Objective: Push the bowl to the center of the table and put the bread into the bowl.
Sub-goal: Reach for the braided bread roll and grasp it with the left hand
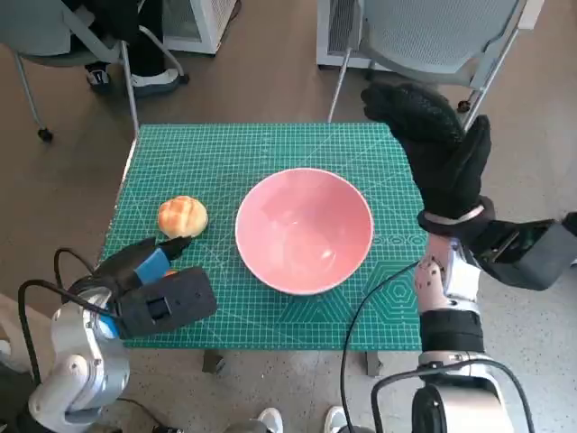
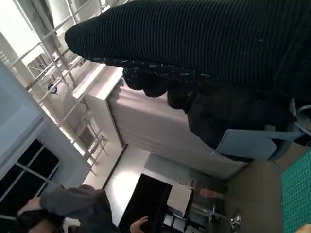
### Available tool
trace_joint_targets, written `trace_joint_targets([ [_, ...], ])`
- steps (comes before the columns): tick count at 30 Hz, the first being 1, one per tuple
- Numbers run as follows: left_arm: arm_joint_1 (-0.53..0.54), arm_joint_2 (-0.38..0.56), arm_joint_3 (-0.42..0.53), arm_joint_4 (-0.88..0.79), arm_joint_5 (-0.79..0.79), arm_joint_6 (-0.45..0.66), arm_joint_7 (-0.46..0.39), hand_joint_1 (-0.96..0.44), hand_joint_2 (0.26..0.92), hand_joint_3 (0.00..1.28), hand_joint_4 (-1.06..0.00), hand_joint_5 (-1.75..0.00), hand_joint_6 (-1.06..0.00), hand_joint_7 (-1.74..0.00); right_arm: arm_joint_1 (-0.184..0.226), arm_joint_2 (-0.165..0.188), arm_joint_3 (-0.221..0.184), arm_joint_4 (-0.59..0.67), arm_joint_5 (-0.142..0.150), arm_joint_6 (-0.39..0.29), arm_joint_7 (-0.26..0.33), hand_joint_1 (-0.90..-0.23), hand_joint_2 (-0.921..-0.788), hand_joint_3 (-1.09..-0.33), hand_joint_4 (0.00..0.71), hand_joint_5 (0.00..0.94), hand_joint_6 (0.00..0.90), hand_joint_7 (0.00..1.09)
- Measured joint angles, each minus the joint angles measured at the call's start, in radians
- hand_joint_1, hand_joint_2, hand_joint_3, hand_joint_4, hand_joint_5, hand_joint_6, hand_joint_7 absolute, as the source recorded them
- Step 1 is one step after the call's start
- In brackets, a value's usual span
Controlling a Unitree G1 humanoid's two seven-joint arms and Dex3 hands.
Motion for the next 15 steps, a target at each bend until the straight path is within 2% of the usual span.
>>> trace_joint_targets([
  [15,-0.016,-0.057,-0.026,0.145,0.025,-0.019,0.025,-0.26,0.693,0.01,-0.13,0.0,-0.32,0.0,0.002,-0.004,-0.005,-0.001,0.024,0.012,0.021,-0.692,-0.921,-0.869,0.118,0.0,0.165,0.14],
])
